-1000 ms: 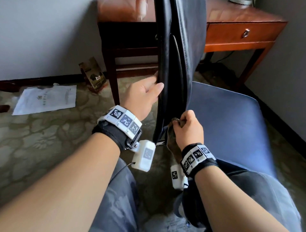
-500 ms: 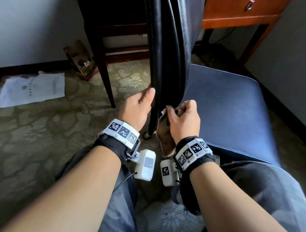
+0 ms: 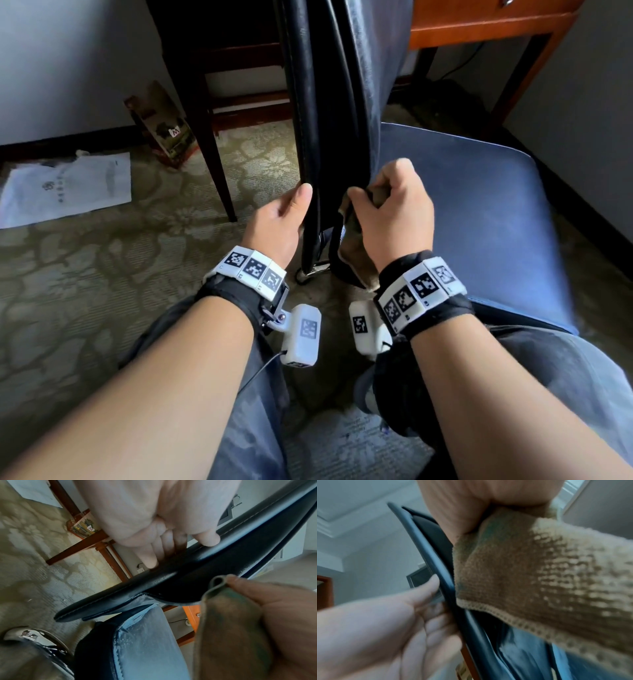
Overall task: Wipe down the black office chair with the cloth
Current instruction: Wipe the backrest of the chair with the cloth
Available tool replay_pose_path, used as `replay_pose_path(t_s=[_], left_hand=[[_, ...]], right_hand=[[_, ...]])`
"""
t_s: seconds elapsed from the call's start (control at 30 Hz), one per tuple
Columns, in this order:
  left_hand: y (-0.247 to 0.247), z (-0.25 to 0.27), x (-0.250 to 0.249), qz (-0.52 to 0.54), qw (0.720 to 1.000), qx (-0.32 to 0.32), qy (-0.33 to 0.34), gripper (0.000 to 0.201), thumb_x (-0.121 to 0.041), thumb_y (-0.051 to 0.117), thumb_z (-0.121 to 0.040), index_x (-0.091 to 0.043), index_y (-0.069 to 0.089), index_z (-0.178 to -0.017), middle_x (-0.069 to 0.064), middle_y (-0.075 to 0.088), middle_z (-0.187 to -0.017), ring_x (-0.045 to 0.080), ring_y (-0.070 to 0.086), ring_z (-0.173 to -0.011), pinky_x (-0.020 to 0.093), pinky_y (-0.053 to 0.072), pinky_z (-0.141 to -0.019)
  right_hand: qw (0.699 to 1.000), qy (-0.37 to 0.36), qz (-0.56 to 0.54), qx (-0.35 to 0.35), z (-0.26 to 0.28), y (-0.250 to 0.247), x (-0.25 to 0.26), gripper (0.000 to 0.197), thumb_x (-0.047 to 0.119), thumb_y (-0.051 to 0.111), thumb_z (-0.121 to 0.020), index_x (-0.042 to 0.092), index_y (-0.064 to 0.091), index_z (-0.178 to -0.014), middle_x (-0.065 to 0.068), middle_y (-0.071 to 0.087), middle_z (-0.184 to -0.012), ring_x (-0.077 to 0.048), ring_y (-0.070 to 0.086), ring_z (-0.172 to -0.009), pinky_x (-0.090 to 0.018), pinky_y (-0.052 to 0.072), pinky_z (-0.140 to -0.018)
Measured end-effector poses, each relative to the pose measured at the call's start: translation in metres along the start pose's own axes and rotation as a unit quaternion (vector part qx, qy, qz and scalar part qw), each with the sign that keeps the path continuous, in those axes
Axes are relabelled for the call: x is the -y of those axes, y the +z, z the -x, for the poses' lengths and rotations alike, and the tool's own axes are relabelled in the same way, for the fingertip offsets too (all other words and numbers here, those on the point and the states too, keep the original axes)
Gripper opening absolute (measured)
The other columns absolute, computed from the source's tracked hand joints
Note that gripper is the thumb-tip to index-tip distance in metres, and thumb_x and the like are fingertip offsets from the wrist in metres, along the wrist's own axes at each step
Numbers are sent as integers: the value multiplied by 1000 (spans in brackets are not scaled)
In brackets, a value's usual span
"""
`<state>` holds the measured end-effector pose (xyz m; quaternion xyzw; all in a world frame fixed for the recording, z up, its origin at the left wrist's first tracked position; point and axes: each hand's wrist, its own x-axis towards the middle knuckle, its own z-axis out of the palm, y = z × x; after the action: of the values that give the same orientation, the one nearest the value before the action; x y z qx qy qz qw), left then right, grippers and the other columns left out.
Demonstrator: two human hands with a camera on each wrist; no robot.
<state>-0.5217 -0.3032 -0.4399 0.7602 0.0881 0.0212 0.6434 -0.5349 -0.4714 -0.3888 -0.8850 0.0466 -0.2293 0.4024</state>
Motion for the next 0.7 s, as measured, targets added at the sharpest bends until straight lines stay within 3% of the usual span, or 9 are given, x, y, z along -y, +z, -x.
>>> replay_pose_path(t_s=[0.07,0.13,0.2,0.27,0.33,0.47,0.57,0.67,0.7], left_hand=[[2,2,-4,26,1000,9,5,38,-100,57,-64,-68,70,-81,-6,76,-81,13,74,-93,49,59,-100],[3,0,-4,63,998,27,12,51,-100,62,-56,-62,75,-88,-7,72,-85,21,70,-97,53,55,-105],[2,-2,-2,81,996,29,3,49,-98,67,-57,-59,76,-85,-4,74,-94,21,70,-102,55,53,-108],[1,-2,-1,68,997,12,-15,43,-95,66,-62,-61,76,-86,0,71,-87,14,71,-91,50,57,-104],[1,0,-3,69,997,3,-21,34,-89,66,-66,-64,75,-88,-5,70,-83,6,71,-82,42,61,-98],[-3,3,-11,95,995,16,-26,9,-61,71,-89,-62,76,-96,-10,72,-98,10,67,-96,39,54,-106],[-7,3,-28,114,993,23,3,22,-45,68,-98,-66,73,-97,-22,74,-100,6,64,-104,40,50,-106],[-12,0,-37,140,990,24,14,21,-29,65,-104,-46,78,-104,-25,78,-97,-2,70,-102,27,53,-101],[-12,0,-36,145,989,19,15,17,-30,66,-104,-39,79,-110,-20,79,-104,-1,71,-107,29,54,-103]], right_hand=[[999,-40,-6,-23,-8,-10,11,32,27,75,-86,19,44,-83,4,51,-77,-13,45,-71,-13,37,-61],[997,-59,-18,-47,-15,-14,19,33,29,75,-85,22,43,-84,6,52,-80,-9,46,-71,-15,36,-61],[997,-52,-30,-54,-17,-12,21,34,31,74,-86,22,42,-84,6,55,-82,-9,46,-71,-19,35,-62],[998,-31,-41,-45,-13,-6,17,34,34,74,-88,22,42,-84,6,55,-81,-10,47,-70,-24,38,-64],[999,-13,-41,-30,-8,-2,10,34,35,73,-89,21,43,-84,6,54,-78,-11,49,-69,-28,42,-64],[999,-17,-33,-16,-10,-7,13,33,32,75,-88,22,43,-82,4,53,-75,-11,50,-71,-21,40,-61],[996,-57,-47,-45,-25,-18,32,35,33,76,-87,22,43,-82,5,54,-77,-13,48,-71,-15,37,-60],[995,-71,-52,-52,-31,-18,39,34,35,74,-88,21,43,-83,5,53,-79,-12,47,-72,-20,37,-61],[995,-63,-51,-49,-27,-16,35,34,35,73,-88,20,43,-83,4,52,-80,-12,47,-72,-23,37,-62]])
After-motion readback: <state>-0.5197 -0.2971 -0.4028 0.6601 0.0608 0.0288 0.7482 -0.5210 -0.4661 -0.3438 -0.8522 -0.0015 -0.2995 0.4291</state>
